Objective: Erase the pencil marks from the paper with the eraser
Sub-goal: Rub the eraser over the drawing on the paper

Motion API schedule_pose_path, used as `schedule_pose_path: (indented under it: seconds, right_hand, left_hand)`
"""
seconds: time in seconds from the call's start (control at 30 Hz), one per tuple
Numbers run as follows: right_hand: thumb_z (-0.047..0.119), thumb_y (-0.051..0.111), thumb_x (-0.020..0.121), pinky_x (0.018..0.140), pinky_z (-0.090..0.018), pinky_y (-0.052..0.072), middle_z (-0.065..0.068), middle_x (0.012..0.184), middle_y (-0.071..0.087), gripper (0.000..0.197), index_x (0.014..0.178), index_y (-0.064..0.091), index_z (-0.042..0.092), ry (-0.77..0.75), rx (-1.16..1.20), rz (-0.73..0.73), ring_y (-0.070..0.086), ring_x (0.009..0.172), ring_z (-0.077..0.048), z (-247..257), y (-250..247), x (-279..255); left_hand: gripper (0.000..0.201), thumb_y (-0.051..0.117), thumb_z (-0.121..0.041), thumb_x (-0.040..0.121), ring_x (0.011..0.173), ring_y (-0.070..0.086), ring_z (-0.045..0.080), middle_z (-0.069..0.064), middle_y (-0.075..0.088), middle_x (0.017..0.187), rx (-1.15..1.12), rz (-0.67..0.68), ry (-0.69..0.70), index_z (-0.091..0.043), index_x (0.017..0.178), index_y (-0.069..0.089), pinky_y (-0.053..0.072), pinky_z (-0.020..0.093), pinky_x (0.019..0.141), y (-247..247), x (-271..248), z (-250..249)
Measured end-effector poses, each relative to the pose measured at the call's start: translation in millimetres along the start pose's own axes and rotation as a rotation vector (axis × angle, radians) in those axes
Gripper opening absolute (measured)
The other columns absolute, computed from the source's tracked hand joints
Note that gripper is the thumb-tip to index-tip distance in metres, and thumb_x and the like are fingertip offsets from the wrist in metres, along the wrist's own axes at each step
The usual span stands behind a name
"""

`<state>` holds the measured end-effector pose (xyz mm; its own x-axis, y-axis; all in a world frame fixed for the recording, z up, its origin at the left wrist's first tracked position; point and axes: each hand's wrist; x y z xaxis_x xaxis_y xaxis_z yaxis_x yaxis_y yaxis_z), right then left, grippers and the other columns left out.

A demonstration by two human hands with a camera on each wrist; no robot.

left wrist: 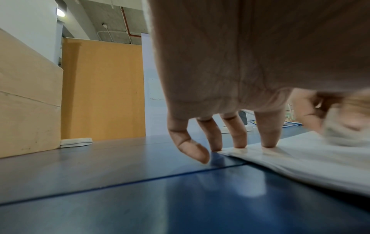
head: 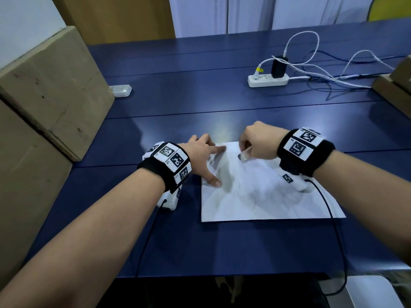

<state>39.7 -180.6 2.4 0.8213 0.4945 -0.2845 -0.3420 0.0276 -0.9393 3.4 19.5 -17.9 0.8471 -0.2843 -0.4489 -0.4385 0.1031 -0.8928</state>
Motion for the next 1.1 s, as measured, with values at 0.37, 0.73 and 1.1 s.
schedule_pose_path:
  seconds: [0.37,0.73,1.1]
  right_hand:
    - [0.031,0.07,0.079,0.071,-0.039,0.056,-0.005,0.078,0.066,0.016,0.072,0.06,0.02,-0.001,-0.028,-0.069,0.062,0.077,-0.028,-2.1,0.3,7.1]
    - [0.032,0.072,0.077,0.068,-0.034,0.054,0.005,0.067,0.06,0.017,0.078,0.069,0.015,-0.011,0.005,-0.04,0.06,0.074,-0.022,-0.5,-1.3,6.6]
    - [0.03,0.073,0.079,0.063,-0.028,0.044,0.005,0.066,0.054,0.017,0.07,0.06,0.022,-0.036,-0.086,-0.02,0.058,0.075,-0.023,6.9,3.1,9.4]
  left_hand:
    - [0.116,0.074,-0.076,0.057,0.119,0.03,0.022,-0.008,0.029,0.136,-0.009,0.011,-0.003,-0.044,0.153,0.017,0.045,0.048,0.099,0.3,0.7,0.5]
    - [0.115,0.075,-0.075,0.059,0.118,0.03,0.021,-0.007,0.029,0.136,-0.019,0.006,0.004,-0.043,0.153,0.017,0.044,0.047,0.1,0.1,0.2,0.8]
    - [0.116,0.074,-0.077,0.057,0.119,0.03,0.021,-0.007,0.029,0.134,-0.02,-0.004,0.007,-0.043,0.153,0.017,0.043,0.048,0.102,1.4,1.2,1.2]
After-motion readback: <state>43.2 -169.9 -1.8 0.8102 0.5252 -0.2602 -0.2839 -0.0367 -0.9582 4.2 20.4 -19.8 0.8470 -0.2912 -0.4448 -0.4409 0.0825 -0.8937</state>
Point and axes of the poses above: each hand's wrist, its own x-axis towards the middle knuckle, its own y-axis out of the palm, z = x × y
